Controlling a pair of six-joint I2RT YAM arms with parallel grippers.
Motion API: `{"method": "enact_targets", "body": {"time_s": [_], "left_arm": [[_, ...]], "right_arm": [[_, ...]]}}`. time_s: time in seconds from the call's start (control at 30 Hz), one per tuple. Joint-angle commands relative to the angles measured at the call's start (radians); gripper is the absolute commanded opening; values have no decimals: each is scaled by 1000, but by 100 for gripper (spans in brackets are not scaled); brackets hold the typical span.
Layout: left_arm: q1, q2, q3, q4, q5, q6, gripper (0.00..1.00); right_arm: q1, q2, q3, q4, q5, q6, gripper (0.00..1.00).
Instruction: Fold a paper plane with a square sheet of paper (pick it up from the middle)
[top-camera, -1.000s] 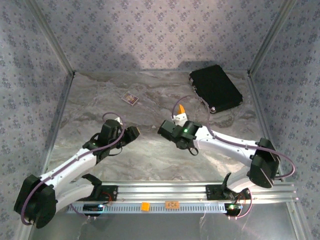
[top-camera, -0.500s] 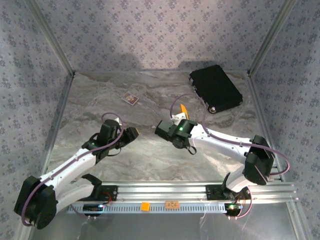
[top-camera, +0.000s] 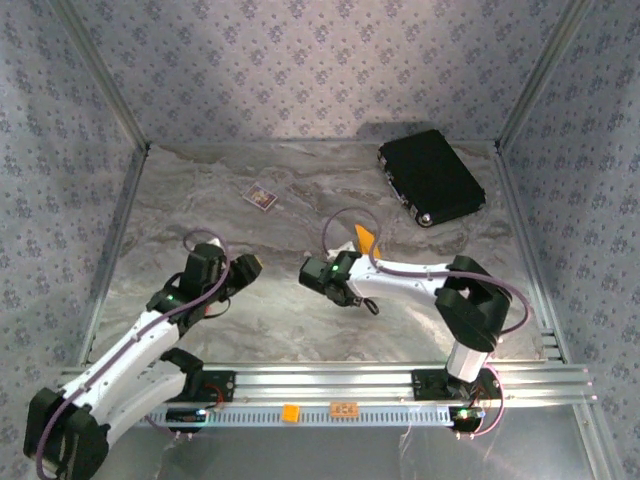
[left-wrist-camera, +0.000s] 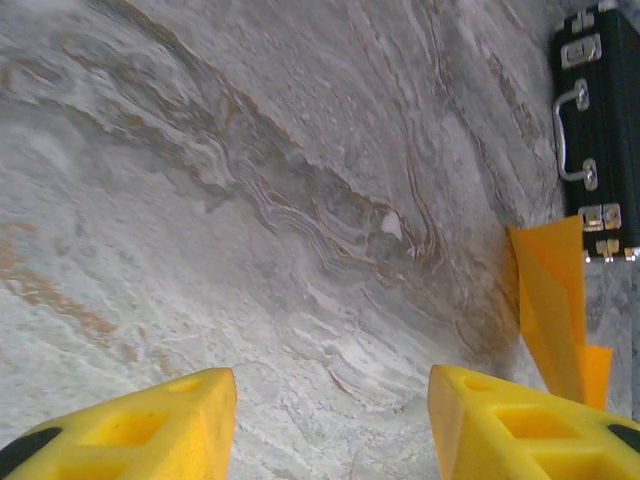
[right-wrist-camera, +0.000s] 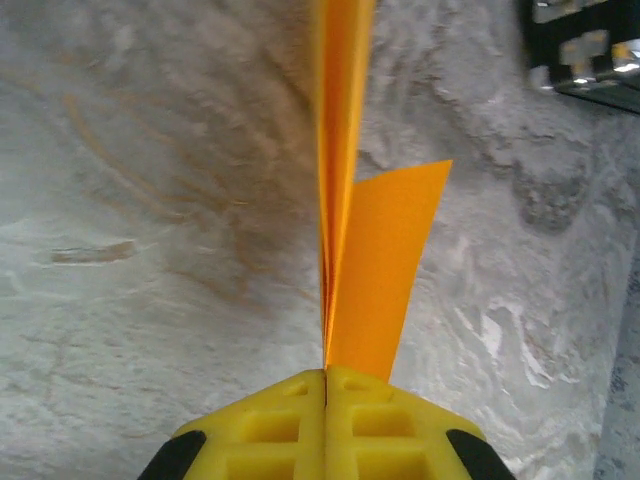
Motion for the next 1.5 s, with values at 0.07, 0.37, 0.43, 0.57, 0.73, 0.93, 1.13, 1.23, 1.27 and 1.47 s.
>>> {"method": "enact_targets", "body": {"time_s": [0.07,0.37,0.43,0.57,0.73,0.93,1.13,1.23,1.27,1.47], "left_arm": [[29,-62,35,-90,-49,20,53],[41,-56,15,-67,-13,16,53],[42,-43,14,-51,1,16,53],[42,5,8,6,54,15,52],[40,76,12,67,130,14,47],[37,143,9,129,198,11,44],[33,176,15,141,210,13,44],[32,186,14,146,211,13,44],[32,191,14,149,213,13,44],[31,217,13,180,225,6,44]], "right_arm": [[47,40,-16,192,-200,-133,8],[8,-94,-88,399,-431,-146,36],[-28,-167,-138,463,-485,-138,36],[-178,-301,-295,657,-676,-126,28],[-397,-342,-424,817,-942,-90,9],[-526,-247,-420,863,-1094,-111,4],[-545,-165,-429,887,-1104,-82,3],[-543,-155,-450,913,-1112,-49,3],[-542,-153,-455,910,-1099,-27,4],[-507,-130,-510,957,-1010,278,3]]}}
